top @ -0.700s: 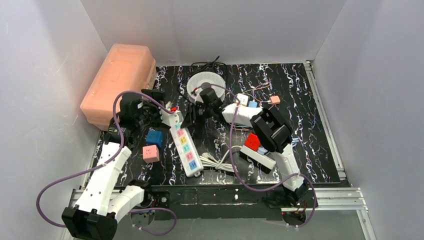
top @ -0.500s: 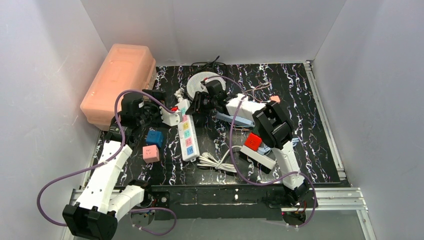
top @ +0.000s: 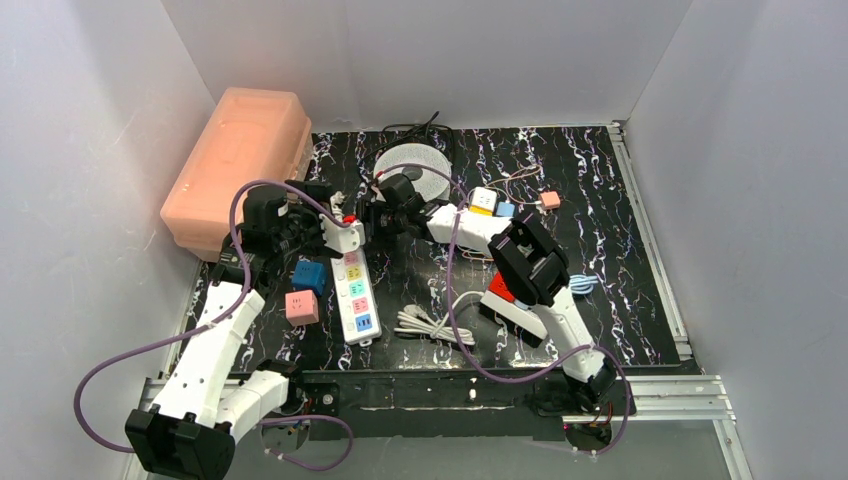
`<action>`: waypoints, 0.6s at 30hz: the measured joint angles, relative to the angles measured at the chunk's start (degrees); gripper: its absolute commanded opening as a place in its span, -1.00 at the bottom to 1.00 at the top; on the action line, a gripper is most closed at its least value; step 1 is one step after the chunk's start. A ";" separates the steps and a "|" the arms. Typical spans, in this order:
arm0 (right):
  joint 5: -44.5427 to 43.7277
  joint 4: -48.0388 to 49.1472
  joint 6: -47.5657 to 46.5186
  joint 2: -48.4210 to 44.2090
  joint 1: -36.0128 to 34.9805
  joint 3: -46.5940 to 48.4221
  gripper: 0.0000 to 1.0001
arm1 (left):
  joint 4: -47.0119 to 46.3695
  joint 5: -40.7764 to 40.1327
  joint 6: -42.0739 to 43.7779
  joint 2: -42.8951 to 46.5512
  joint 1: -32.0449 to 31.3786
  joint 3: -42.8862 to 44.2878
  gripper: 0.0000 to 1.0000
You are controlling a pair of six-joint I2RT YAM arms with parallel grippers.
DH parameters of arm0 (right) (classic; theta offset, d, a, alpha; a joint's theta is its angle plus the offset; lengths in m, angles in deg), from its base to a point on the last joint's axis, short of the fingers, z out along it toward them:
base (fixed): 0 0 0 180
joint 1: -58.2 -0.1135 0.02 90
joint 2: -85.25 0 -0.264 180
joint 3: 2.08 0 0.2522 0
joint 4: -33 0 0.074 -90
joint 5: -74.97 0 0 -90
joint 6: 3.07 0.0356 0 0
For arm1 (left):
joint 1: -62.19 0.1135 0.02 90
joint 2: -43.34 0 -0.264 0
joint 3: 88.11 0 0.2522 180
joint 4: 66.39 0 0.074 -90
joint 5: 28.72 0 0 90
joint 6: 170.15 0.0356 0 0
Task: Pull the plug off the socket
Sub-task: Place the socket at the center of the board.
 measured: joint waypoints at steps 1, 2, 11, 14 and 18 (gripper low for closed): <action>-0.42 -1.22 -0.87 -0.31 -0.15 0.04 0.56 | 0.13 0.04 0.02 0.04 0.00 0.00 0.96; -0.68 -2.67 -1.70 -0.76 -0.13 0.04 0.59 | 0.35 0.22 0.00 0.07 0.00 0.00 0.96; -6.73 -17.57 -11.52 -17.77 4.74 -0.79 0.72 | 1.62 3.61 -1.77 0.09 -0.07 -1.14 0.96; -8.85 -20.72 -14.40 -25.73 7.56 -3.04 0.76 | 1.25 4.94 -2.47 -0.09 -0.42 -2.71 0.96; -10.82 -24.44 -16.52 -34.07 12.28 -7.85 0.77 | 2.01 7.39 -2.49 -0.87 -1.97 -4.61 0.96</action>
